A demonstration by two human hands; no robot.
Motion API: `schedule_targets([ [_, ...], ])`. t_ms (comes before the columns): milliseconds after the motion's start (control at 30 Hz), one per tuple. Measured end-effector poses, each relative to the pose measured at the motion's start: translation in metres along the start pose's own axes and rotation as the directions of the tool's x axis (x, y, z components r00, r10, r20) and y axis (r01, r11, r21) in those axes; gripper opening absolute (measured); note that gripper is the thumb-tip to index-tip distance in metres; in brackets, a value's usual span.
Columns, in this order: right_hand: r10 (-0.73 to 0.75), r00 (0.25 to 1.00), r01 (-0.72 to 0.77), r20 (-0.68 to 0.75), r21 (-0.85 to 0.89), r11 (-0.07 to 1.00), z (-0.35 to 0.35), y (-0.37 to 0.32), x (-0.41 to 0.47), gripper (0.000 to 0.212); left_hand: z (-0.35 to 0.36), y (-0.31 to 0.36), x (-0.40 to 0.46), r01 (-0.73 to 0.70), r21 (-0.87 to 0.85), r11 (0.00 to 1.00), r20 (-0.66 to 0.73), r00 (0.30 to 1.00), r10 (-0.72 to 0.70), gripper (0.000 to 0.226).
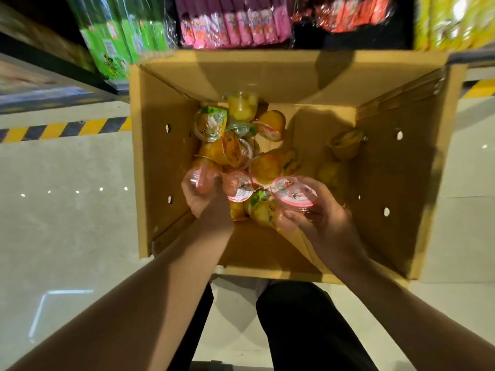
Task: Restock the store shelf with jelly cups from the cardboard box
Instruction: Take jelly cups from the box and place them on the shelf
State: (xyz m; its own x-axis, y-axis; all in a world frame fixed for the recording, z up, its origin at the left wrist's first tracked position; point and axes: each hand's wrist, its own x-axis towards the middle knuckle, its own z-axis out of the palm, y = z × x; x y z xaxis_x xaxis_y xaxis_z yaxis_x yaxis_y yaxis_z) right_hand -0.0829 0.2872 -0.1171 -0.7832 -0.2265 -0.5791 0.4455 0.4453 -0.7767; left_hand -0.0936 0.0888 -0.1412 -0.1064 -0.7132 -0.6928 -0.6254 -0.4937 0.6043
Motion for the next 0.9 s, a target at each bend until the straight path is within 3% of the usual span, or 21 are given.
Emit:
schedule_targets([
  [133, -0.02, 0.999, 0.021, -0.049, 0.037, 0.999, -0.03, -0.064, -0.044, 0.056, -0.034, 0.055, -0.077, -0.169, 0.072, 0.983, 0.278, 0.95, 0.143, 0.051],
  [233, -0.046, 0.996, 0.047, -0.073, 0.012, 0.999, -0.064, -0.132, -0.089, 0.058, -0.075, 0.108, -0.146, -0.364, 0.149, 0.919, 0.474, 0.842, 0.257, 0.055],
  [300, -0.072, 0.994, 0.077, -0.083, 0.06, 0.995, -0.091, -0.188, -0.126, 0.056, -0.105, 0.152, -0.199, -0.433, 0.111, 0.895, 0.574, 0.763, 0.298, 0.055],
  [400, -0.136, 0.984, 0.149, -0.118, 0.105, 0.983, -0.136, -0.282, -0.192, 0.049, -0.146, 0.221, -0.28, -0.504, 0.062, 0.861, 0.616, 0.698, 0.364, 0.047],
  [500, -0.183, 0.971, 0.193, -0.156, 0.055, 0.98, -0.173, -0.358, -0.25, 0.049, -0.183, 0.281, -0.343, -0.444, -0.055, 0.895, 0.684, 0.636, 0.357, 0.051],
  [633, -0.28, 0.922, 0.282, -0.268, -0.034, 0.959, -0.203, -0.437, -0.316, 0.05, -0.239, 0.344, -0.423, -0.646, -0.094, 0.758, 0.744, 0.46, 0.485, 0.056],
  [900, -0.463, 0.814, 0.478, -0.349, -0.05, 0.877, -0.21, -0.539, -0.421, 0.053, -0.304, 0.428, -0.482, -0.769, -0.309, 0.56, 0.747, 0.169, 0.643, 0.055],
])
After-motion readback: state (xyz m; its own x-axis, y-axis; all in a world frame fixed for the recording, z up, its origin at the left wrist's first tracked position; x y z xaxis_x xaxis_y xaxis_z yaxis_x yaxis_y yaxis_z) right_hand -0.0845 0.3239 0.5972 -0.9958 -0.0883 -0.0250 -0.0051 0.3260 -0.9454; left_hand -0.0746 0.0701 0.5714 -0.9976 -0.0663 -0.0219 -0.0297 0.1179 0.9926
